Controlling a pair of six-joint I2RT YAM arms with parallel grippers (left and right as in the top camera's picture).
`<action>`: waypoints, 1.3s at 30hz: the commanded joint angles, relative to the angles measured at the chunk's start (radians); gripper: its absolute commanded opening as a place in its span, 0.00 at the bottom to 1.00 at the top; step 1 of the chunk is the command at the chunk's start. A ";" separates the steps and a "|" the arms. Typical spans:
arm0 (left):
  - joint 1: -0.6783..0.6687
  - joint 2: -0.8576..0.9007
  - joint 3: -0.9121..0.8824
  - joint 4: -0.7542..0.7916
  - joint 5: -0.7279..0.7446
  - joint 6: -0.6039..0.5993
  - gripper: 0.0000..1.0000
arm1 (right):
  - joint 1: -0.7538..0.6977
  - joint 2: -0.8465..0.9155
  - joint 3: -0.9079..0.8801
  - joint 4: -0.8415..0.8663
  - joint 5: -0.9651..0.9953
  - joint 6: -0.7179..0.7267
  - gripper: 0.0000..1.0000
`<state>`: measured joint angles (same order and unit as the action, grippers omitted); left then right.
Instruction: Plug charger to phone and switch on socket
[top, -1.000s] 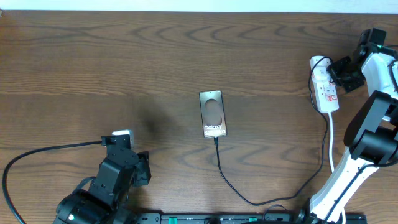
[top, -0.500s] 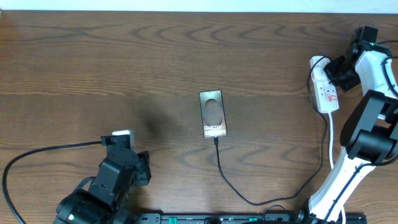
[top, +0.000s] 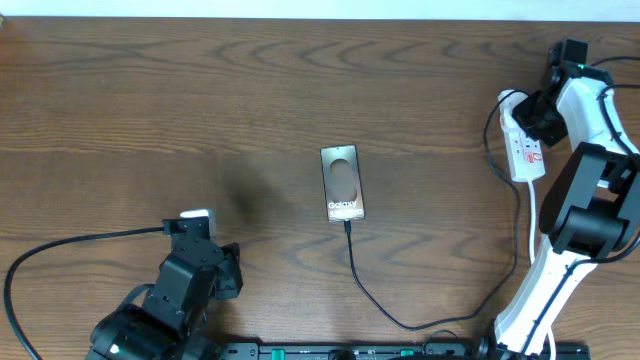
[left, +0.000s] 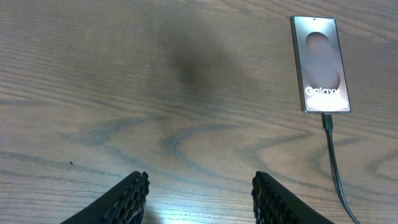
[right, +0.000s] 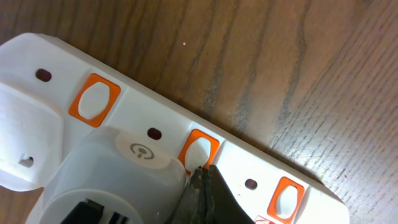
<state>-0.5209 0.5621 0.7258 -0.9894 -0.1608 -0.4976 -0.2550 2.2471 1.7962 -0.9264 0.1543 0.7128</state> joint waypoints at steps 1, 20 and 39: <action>-0.004 -0.004 0.000 -0.005 -0.016 -0.006 0.55 | 0.020 0.032 0.024 -0.005 -0.091 -0.030 0.01; -0.004 -0.004 0.000 -0.005 -0.012 -0.006 0.56 | -0.176 0.011 0.108 -0.072 -0.471 -0.075 0.01; -0.004 -0.004 0.000 -0.005 -0.008 -0.006 0.55 | -0.175 0.064 0.107 -0.047 -0.480 -0.071 0.01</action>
<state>-0.5209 0.5621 0.7258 -0.9905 -0.1604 -0.4976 -0.4347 2.2608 1.8866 -0.9745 -0.3149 0.6571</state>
